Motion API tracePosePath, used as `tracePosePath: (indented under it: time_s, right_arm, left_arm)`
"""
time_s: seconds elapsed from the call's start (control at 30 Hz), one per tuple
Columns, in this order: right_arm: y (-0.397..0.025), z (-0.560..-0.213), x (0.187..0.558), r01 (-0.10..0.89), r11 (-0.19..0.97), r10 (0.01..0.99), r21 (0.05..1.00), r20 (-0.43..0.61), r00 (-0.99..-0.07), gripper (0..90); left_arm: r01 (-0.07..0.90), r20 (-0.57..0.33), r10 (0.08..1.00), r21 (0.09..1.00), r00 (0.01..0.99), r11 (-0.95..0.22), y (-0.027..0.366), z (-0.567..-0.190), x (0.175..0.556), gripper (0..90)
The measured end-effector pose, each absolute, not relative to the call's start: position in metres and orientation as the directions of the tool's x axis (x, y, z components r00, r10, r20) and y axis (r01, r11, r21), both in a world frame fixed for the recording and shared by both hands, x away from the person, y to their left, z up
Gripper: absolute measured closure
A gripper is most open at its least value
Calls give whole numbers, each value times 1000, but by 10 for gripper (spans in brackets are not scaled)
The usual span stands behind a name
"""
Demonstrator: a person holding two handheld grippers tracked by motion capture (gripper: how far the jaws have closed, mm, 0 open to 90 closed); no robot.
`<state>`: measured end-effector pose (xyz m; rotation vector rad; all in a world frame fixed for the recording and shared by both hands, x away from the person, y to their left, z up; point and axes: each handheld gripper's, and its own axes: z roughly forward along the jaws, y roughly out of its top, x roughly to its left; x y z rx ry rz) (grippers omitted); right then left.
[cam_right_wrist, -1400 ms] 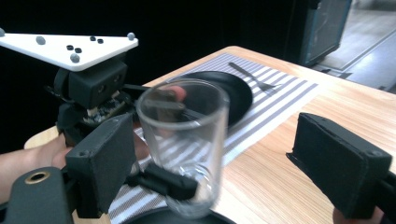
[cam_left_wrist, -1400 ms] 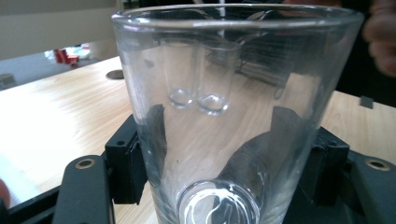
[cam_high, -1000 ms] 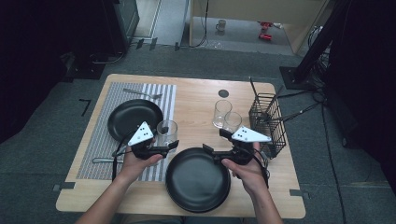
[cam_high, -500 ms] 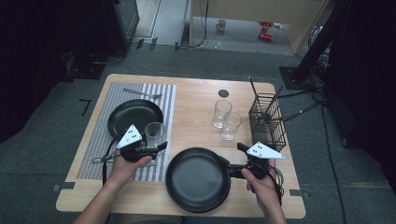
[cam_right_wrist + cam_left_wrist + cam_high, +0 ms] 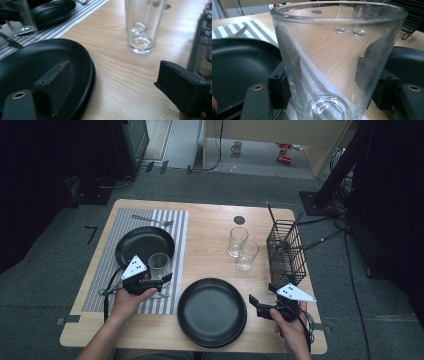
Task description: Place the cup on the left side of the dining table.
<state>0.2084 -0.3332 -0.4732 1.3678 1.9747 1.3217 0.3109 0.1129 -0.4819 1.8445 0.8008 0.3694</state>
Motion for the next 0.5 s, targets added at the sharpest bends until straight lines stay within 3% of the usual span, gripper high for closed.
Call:
tracePosePath:
  time_s: [0.5]
  right_arm:
    - [-373,-505,186,583,60,942,810,147,-301,136]
  left_arm:
    - [402,-95,715,874,693,-274,116,-491,315,311]
